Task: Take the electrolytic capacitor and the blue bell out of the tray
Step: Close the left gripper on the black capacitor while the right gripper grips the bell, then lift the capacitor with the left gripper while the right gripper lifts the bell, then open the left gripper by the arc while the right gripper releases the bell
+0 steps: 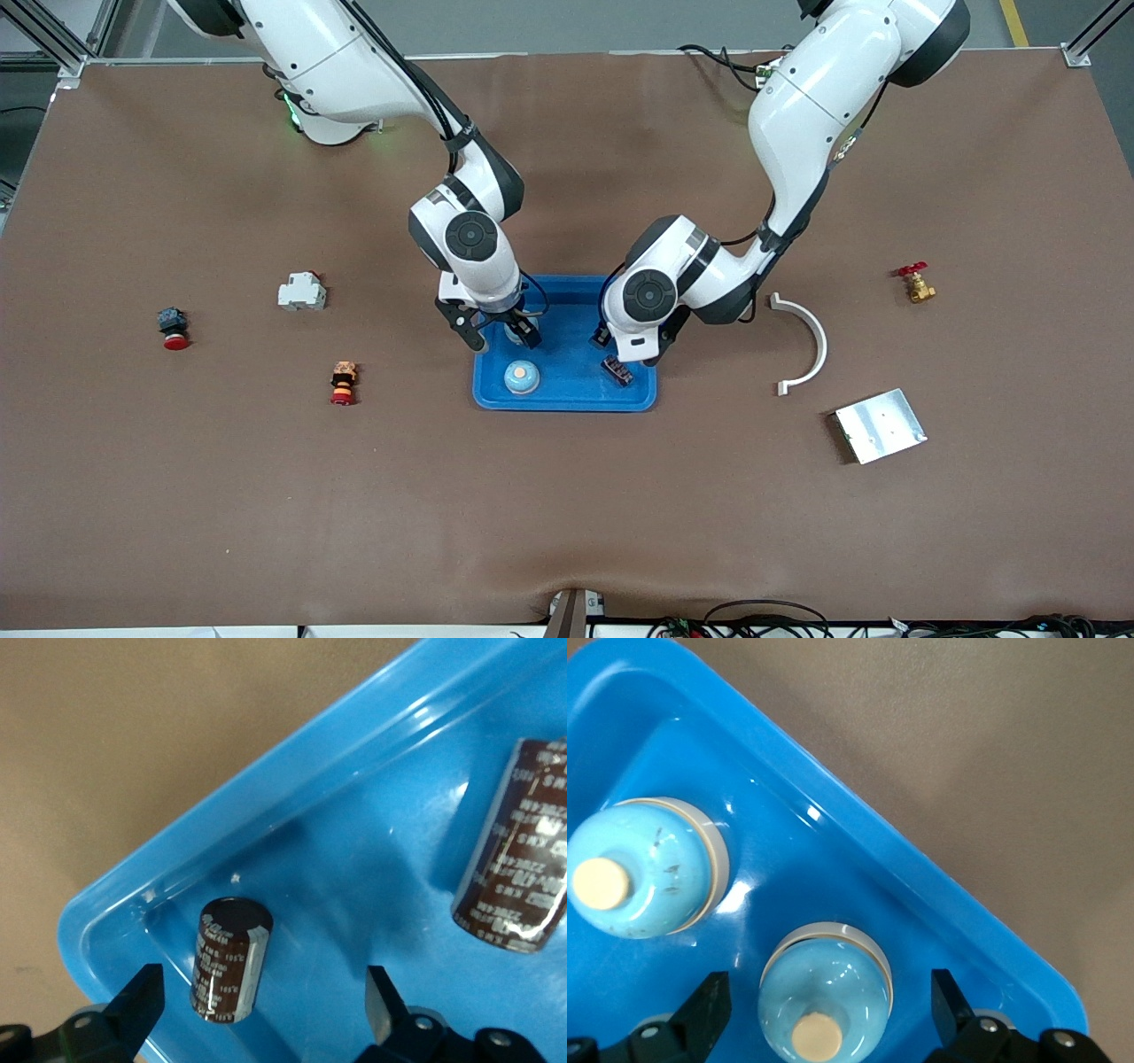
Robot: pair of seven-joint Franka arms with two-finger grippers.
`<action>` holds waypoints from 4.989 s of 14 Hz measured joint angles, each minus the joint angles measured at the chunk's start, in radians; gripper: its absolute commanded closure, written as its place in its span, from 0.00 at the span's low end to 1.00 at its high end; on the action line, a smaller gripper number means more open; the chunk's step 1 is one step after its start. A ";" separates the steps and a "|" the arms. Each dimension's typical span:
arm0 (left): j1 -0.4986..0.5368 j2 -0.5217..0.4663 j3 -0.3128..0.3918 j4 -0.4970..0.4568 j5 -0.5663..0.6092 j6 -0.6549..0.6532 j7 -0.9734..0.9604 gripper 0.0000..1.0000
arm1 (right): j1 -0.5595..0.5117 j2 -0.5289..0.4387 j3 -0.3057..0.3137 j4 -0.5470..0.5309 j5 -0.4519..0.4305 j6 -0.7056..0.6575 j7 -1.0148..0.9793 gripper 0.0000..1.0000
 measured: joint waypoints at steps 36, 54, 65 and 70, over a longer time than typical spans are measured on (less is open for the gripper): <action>0.525 -0.671 -0.061 -0.367 -0.069 -0.392 0.829 1.00 | -0.477 -0.307 -0.028 0.211 0.020 -0.775 -1.146 1.00; 0.785 -0.407 -0.058 -0.399 0.195 -0.089 1.319 1.00 | -0.938 -0.366 -0.030 -0.204 0.020 -0.223 -1.996 1.00; 0.776 -0.302 -0.063 -0.397 0.232 0.004 1.346 1.00 | -1.003 -0.427 -0.027 -0.489 0.080 -0.008 -2.082 1.00; 0.766 -0.243 -0.063 -0.395 0.278 0.065 1.346 0.98 | -1.089 -0.445 -0.028 -0.554 0.080 0.051 -2.192 1.00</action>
